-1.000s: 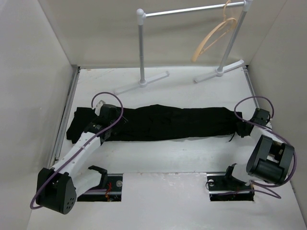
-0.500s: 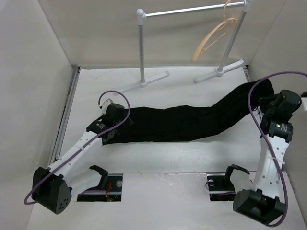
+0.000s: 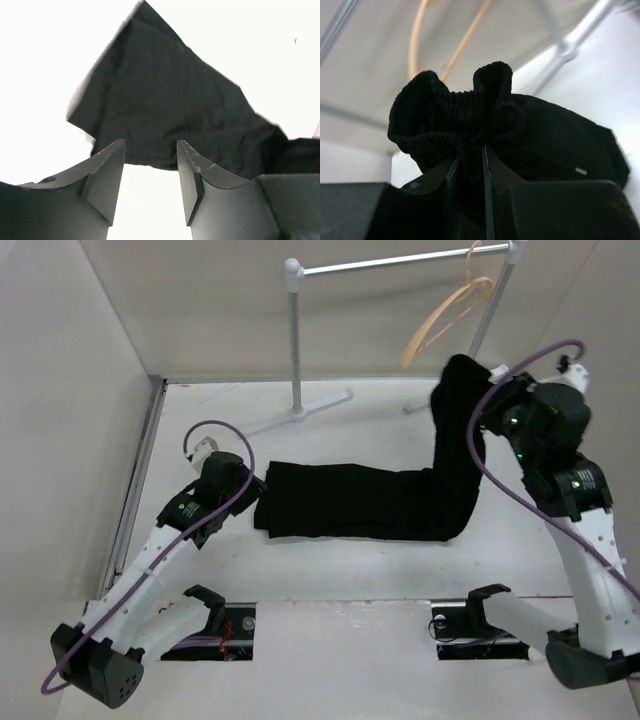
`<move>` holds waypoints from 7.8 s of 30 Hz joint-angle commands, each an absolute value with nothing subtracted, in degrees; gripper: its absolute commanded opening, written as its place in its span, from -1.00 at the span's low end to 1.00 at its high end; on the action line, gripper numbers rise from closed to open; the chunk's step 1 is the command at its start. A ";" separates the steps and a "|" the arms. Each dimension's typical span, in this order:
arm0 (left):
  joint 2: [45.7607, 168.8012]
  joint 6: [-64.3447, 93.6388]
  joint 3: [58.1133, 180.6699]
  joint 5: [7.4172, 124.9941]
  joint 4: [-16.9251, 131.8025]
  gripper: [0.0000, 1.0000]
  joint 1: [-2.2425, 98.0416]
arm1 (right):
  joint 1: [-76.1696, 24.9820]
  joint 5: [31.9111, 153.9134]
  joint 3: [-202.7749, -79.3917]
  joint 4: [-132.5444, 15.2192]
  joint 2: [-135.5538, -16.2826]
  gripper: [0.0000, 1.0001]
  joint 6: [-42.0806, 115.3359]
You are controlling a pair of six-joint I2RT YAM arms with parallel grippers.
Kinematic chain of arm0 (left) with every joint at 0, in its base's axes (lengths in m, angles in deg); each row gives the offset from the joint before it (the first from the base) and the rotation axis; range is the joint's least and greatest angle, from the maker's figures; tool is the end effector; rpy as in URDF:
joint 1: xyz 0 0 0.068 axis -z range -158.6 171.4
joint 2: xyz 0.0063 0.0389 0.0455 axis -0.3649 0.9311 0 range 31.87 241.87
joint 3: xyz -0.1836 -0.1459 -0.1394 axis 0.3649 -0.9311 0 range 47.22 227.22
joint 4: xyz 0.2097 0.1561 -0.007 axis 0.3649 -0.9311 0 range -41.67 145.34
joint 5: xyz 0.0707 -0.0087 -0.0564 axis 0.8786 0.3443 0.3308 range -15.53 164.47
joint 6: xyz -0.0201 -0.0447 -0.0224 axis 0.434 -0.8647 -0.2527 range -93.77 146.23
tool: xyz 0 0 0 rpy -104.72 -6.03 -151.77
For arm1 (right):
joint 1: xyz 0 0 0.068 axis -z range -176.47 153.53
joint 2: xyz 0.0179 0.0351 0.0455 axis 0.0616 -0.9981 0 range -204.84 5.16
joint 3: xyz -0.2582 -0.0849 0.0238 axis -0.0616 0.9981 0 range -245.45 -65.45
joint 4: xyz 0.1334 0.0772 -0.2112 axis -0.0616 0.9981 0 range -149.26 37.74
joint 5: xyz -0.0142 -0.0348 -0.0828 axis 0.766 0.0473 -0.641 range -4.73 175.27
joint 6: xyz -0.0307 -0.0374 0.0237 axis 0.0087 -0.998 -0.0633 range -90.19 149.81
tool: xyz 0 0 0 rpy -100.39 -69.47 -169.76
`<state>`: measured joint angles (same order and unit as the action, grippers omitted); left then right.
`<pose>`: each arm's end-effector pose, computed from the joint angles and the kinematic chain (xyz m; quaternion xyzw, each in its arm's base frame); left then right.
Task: Place the trousers on the hanger
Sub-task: Fold the trousers at the center of the board, then pick up the hanger from the clothesline, then place the trousers on the hanger.
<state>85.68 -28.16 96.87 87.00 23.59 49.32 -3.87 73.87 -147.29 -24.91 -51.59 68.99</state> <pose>0.1812 -0.0873 0.3049 -0.2510 0.8504 -0.2243 0.4043 0.1786 0.0162 0.4751 0.2694 0.7115 0.1853 0.6219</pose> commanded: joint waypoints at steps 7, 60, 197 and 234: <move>76.35 -27.21 87.40 83.71 21.32 -0.12 32.80 | -42.44 54.43 -158.07 -26.91 -73.73 -0.51 66.55; 94.64 -26.60 88.61 87.30 38.47 -0.11 49.82 | -30.54 84.12 -108.77 -48.27 -63.39 -0.10 82.21; 143.05 -12.09 154.18 66.91 31.34 0.06 73.74 | -21.47 97.67 -105.71 -39.92 -39.75 -0.72 66.38; 136.90 -33.00 117.45 77.89 73.34 -0.99 80.76 | -11.71 93.36 -102.10 -38.23 -43.69 -0.71 72.53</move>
